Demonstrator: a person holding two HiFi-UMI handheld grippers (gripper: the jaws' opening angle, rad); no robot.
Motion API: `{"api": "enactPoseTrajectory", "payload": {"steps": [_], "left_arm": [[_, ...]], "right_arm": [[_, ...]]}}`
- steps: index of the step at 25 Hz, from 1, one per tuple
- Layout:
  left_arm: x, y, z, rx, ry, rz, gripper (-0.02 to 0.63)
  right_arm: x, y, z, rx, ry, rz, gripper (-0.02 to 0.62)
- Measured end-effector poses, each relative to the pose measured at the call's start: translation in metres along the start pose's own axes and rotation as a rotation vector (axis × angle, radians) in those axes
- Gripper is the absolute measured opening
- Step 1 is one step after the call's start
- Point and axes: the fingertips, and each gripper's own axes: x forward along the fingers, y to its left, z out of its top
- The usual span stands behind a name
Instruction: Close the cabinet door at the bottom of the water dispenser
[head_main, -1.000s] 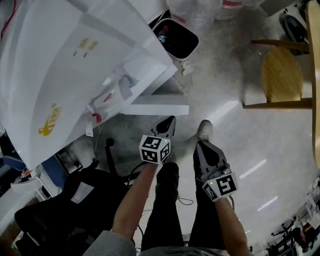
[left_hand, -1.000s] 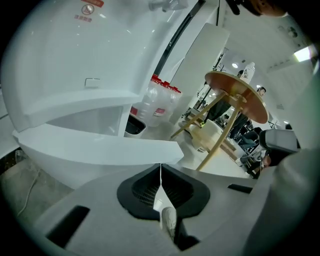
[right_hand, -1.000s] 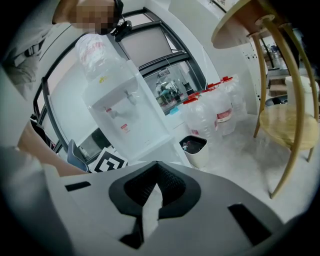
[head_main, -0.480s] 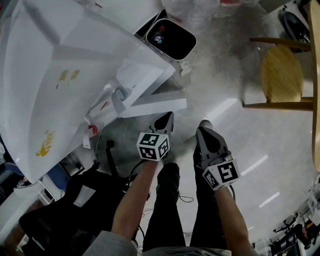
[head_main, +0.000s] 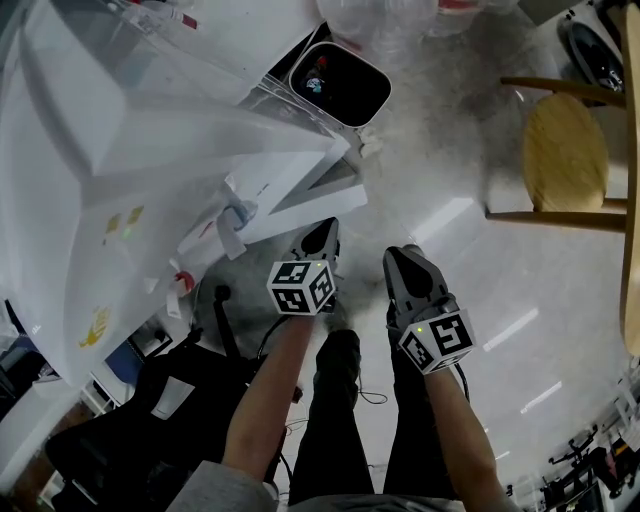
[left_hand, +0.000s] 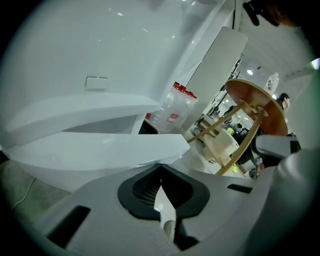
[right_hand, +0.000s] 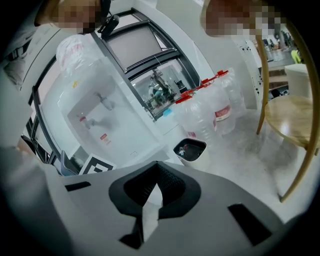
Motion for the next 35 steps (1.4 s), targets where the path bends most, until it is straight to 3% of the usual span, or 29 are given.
{"api": "enactPoseTrajectory", "payload": {"steps": [25, 35], "left_arm": [[0.036, 0.05, 0.052, -0.107, -0.118, 0.165, 0.009], [0.033, 0.058, 0.058, -0.132, -0.145, 0.18, 0.008]], "right_arm": [[-0.001, -0.027, 0.0, 0.053, 0.023, 0.009, 0.008], [0.002, -0.027, 0.004, 0.053, 0.014, 0.013, 0.008]]}}
